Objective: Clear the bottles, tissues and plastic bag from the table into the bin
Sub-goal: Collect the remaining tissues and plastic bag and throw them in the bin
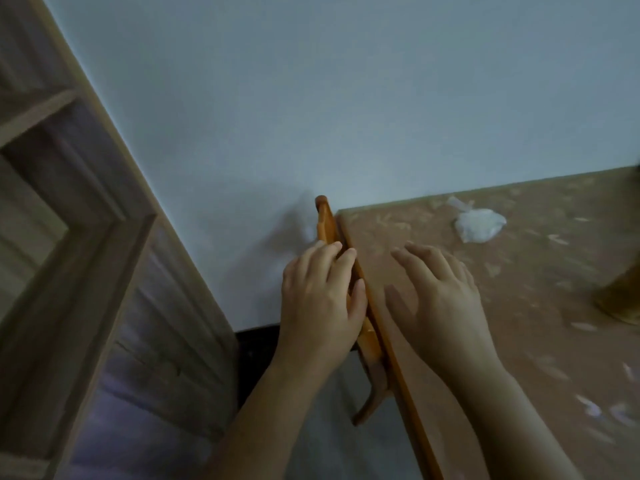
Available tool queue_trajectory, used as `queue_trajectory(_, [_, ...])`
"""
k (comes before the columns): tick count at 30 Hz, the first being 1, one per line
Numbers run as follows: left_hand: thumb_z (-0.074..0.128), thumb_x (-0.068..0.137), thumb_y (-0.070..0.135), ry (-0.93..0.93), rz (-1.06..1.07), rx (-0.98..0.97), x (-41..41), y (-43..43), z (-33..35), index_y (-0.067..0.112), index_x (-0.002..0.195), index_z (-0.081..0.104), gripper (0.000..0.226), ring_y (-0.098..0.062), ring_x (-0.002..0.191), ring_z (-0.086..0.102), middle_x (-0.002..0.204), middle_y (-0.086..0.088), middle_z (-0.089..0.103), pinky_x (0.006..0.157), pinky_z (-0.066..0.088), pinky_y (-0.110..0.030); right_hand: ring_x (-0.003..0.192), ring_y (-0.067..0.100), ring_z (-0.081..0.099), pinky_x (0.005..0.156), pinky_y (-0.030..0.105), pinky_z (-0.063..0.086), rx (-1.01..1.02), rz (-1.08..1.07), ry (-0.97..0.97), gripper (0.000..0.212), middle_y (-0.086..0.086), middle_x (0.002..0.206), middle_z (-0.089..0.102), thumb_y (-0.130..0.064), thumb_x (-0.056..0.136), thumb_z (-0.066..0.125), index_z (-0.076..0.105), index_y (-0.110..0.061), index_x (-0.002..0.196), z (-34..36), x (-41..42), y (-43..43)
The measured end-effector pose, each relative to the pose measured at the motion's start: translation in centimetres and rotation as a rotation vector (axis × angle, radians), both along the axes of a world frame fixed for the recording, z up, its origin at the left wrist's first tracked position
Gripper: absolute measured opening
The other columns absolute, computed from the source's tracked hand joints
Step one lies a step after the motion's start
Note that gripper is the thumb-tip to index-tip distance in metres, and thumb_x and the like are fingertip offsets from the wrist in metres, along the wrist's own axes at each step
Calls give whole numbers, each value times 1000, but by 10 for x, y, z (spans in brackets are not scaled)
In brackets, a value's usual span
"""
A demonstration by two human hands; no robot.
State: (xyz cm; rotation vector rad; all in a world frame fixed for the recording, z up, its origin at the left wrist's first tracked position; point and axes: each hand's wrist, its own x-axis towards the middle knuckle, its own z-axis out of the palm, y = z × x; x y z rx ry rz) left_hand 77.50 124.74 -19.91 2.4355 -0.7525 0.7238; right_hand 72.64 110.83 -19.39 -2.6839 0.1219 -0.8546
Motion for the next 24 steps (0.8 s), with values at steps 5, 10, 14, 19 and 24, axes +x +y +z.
queue_trajectory(5, [44, 85, 30, 35, -135, 11, 39, -34, -9, 10, 115, 59, 39, -27, 114, 52, 117, -9, 63, 97, 35, -39, 107, 37, 56, 87, 56, 46, -13, -141, 14, 40, 15, 113, 63, -25, 75, 59, 62, -8, 111, -4, 21, -25])
queue_trajectory(10, [42, 86, 32, 106, -278, 42, 88, -64, -25, 11, 114, 60, 40, -26, 114, 53, 117, -8, 63, 98, 33, -37, 107, 35, 56, 89, 53, 44, -21, -287, 36, 39, 13, 113, 63, -18, 75, 71, 62, -9, 112, -17, 51, -52])
queue_trajectory(14, [40, 86, 32, 140, -391, 81, 137, -89, -36, 11, 114, 60, 41, -26, 113, 53, 116, -8, 63, 97, 39, -41, 100, 37, 60, 84, 52, 45, -21, -406, 101, 39, 14, 108, 66, -13, 68, 76, 65, -7, 105, -33, 84, -70])
queue_trajectory(19, [39, 86, 32, 176, -556, 141, 188, -124, -57, 10, 113, 60, 41, -27, 111, 55, 114, -9, 64, 93, 46, -49, 100, 36, 60, 85, 52, 45, -7, -544, 125, 39, 13, 108, 66, -17, 70, 75, 64, -8, 107, -47, 117, -91])
queue_trajectory(24, [40, 86, 33, 255, -655, 146, 211, -161, -84, 10, 112, 61, 41, -26, 110, 56, 114, -9, 64, 94, 44, -47, 102, 36, 59, 85, 54, 44, 15, -612, 184, 42, 12, 110, 65, -14, 67, 76, 64, -9, 106, -63, 133, -117])
